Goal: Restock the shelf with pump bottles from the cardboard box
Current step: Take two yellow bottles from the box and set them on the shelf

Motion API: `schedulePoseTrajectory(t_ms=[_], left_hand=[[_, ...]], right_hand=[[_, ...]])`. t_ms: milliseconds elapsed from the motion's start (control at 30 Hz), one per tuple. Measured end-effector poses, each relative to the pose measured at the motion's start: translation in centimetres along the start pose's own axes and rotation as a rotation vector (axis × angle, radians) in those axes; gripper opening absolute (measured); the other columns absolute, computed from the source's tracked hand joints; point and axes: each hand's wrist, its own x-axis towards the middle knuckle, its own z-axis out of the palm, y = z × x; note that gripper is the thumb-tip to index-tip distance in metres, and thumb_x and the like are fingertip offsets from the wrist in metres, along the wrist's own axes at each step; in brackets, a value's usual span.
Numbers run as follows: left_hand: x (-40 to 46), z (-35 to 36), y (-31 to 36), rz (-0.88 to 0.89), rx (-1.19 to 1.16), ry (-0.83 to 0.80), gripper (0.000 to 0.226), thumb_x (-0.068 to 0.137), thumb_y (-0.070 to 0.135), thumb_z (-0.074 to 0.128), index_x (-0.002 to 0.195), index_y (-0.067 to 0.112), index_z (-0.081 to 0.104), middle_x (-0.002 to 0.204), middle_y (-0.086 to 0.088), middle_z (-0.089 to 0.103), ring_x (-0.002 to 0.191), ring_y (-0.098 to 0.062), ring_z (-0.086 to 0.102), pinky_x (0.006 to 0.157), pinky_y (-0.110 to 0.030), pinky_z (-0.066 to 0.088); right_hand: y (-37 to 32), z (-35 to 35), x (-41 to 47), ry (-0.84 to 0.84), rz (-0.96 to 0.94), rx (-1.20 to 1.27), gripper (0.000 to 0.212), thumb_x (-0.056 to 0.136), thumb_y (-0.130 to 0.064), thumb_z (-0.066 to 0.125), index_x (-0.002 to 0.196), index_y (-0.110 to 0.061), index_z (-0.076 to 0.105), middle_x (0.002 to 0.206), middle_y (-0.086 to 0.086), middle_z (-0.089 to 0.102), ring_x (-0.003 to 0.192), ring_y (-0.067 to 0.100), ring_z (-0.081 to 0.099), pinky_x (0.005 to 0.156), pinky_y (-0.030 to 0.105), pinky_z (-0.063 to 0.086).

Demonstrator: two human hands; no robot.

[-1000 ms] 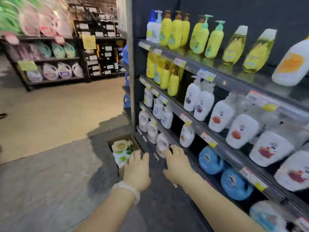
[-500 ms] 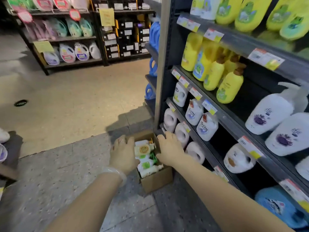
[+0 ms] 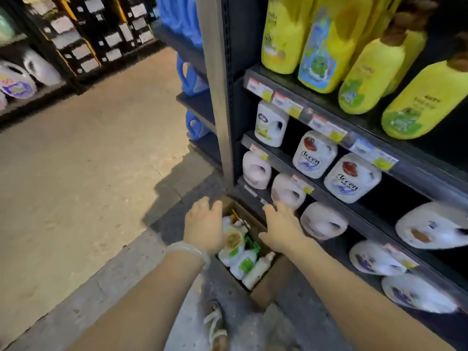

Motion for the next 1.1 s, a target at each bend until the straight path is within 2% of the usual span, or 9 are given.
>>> schedulePoseTrajectory(t_ms=[100, 300, 400, 533, 667, 800, 967, 1100], left_hand=[[3.7, 0.2, -0.6, 0.072, 0.035, -0.066, 0.066, 0.083, 0.035, 0.063, 0.137, 0.015, 0.031, 0.149, -0.015, 0.021, 0.135, -0.036, 0.026, 0.106, -0.042, 0.032], [11.2, 2.8, -2.7, 0.132, 0.061, -0.178, 0.076, 0.078, 0.033, 0.065, 0.141, 0.017, 0.026, 0.149, -0.013, 0.021, 0.136, -0.034, 0.023, 0.108, -0.042, 0.029], [15.7, 4.8, -5.1, 0.137, 0.124, -0.237, 0.08, 0.077, 0.034, 0.067, 0.143, 0.018, 0.024, 0.148, -0.014, 0.024, 0.134, -0.034, 0.026, 0.106, -0.041, 0.031], [20.6, 8.4, -7.9, 0.16, 0.189, -0.318, 0.074, 0.08, 0.034, 0.065, 0.141, 0.017, 0.027, 0.143, -0.012, 0.03, 0.132, -0.033, 0.031, 0.103, -0.039, 0.035], [23.5, 14.9, -9.7, 0.284, 0.237, -0.371, 0.068, 0.083, 0.042, 0.059, 0.138, 0.016, 0.029, 0.142, -0.008, 0.031, 0.129, -0.031, 0.035, 0.102, -0.037, 0.034], [25.6, 23.2, -10.2, 0.267, 0.188, -0.5, 0.069, 0.085, 0.037, 0.059, 0.141, 0.017, 0.023, 0.148, -0.006, 0.022, 0.136, -0.029, 0.024, 0.108, -0.038, 0.032], [27.2, 32.3, -9.6, 0.232, 0.137, -0.548, 0.095, 0.078, 0.045, 0.066, 0.146, 0.011, 0.008, 0.149, -0.007, 0.02, 0.139, -0.028, 0.02, 0.113, -0.038, 0.023], [29.5, 38.3, -8.8, 0.192, 0.135, -0.521, 0.113, 0.071, 0.052, 0.071, 0.148, 0.007, 0.002, 0.153, -0.011, 0.017, 0.141, -0.031, 0.021, 0.114, -0.042, 0.024]], right_hand=[[-0.1, 1.1, 2.3, -0.031, 0.097, 0.058, 0.055, 0.086, -0.025, 0.059, 0.133, -0.01, 0.034, 0.14, 0.015, 0.028, 0.13, 0.036, 0.027, 0.1, 0.039, 0.035], [1.5, 4.4, 7.7, -0.096, 0.254, 0.147, 0.06, 0.086, -0.029, 0.061, 0.136, -0.011, 0.033, 0.141, 0.014, 0.027, 0.13, 0.034, 0.029, 0.102, 0.039, 0.036], [2.7, 7.5, 10.2, -0.134, 0.402, 0.24, 0.058, 0.087, -0.032, 0.059, 0.136, -0.013, 0.033, 0.14, 0.011, 0.028, 0.13, 0.031, 0.03, 0.104, 0.037, 0.037], [2.9, 13.3, 12.7, -0.183, 0.621, 0.384, 0.055, 0.087, -0.03, 0.06, 0.134, -0.014, 0.037, 0.138, 0.012, 0.034, 0.13, 0.032, 0.034, 0.104, 0.034, 0.035], [2.3, 20.3, 15.1, -0.205, 0.757, 0.501, 0.063, 0.082, -0.03, 0.066, 0.135, -0.014, 0.036, 0.131, 0.014, 0.044, 0.123, 0.032, 0.04, 0.099, 0.032, 0.035], [2.8, 28.5, 17.3, -0.192, 0.879, 0.664, 0.066, 0.074, -0.033, 0.069, 0.132, -0.014, 0.043, 0.125, 0.012, 0.05, 0.119, 0.032, 0.046, 0.094, 0.032, 0.041], [5.8, 37.2, 19.2, -0.19, 1.013, 0.701, 0.064, 0.079, -0.027, 0.066, 0.133, -0.009, 0.036, 0.13, 0.017, 0.043, 0.121, 0.035, 0.04, 0.098, 0.035, 0.036], [8.7, 42.5, 21.1, -0.191, 1.088, 0.777, 0.082, 0.076, -0.026, 0.073, 0.139, -0.006, 0.026, 0.137, 0.018, 0.036, 0.129, 0.035, 0.033, 0.102, 0.04, 0.034]])
